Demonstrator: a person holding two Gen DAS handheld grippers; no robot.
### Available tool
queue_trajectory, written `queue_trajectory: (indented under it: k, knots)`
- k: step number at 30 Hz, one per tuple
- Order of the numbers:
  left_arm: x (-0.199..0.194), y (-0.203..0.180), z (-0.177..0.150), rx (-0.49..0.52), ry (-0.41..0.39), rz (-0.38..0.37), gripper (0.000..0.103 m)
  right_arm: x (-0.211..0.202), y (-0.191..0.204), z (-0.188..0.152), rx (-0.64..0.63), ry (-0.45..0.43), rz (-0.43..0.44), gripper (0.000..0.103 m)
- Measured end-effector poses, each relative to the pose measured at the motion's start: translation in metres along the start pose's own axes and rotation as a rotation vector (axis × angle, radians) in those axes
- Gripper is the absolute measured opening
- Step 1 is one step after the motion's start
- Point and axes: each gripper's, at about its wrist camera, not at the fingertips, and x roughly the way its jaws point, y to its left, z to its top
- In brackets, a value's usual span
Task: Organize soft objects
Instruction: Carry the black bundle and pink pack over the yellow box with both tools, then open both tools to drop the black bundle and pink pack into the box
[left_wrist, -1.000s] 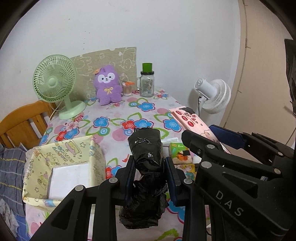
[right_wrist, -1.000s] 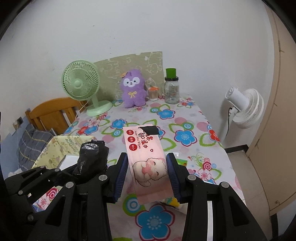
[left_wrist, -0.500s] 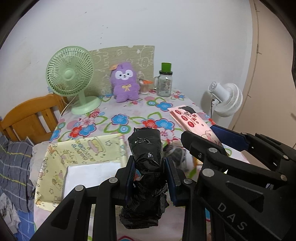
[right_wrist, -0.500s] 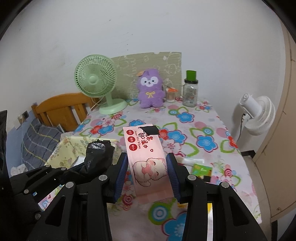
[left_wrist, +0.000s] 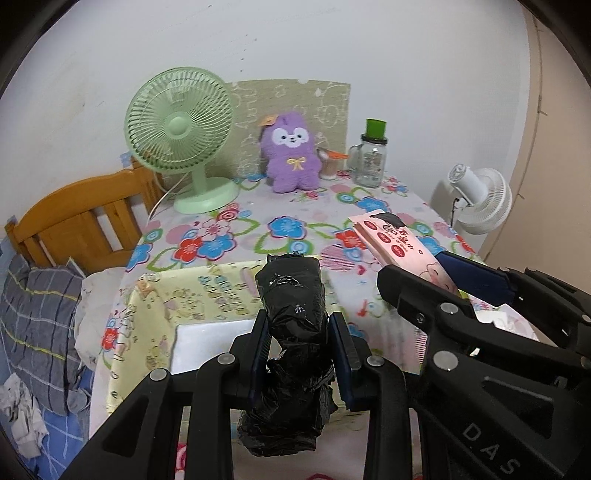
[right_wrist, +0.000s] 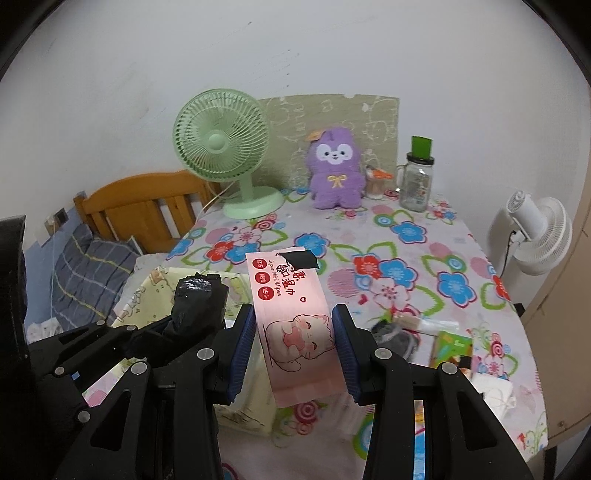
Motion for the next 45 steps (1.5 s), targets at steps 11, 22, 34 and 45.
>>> queue_trajectory:
  k: [11, 22, 34, 45]
  knots:
    - [0.016, 0.041, -0.002, -0.026, 0.013, 0.057, 0.032, 0.029, 0.035, 0.004, -0.041, 0.031, 0.045, 0.046]
    - [0.033, 0.061, -0.005, -0.072, 0.038, 0.032, 0.072, 0.053, 0.053, 0.007, -0.077, 0.066, 0.107, 0.048]
    - [0.023, 0.054, -0.002, -0.085, 0.023, 0.018, 0.088, 0.037, 0.04, 0.008, -0.053, 0.03, 0.075, 0.08]
    - [0.001, 0.023, -0.002, -0.049, -0.012, 0.029, 0.093, 0.006, 0.015, 0.0, -0.021, 0.0, 0.055, 0.088]
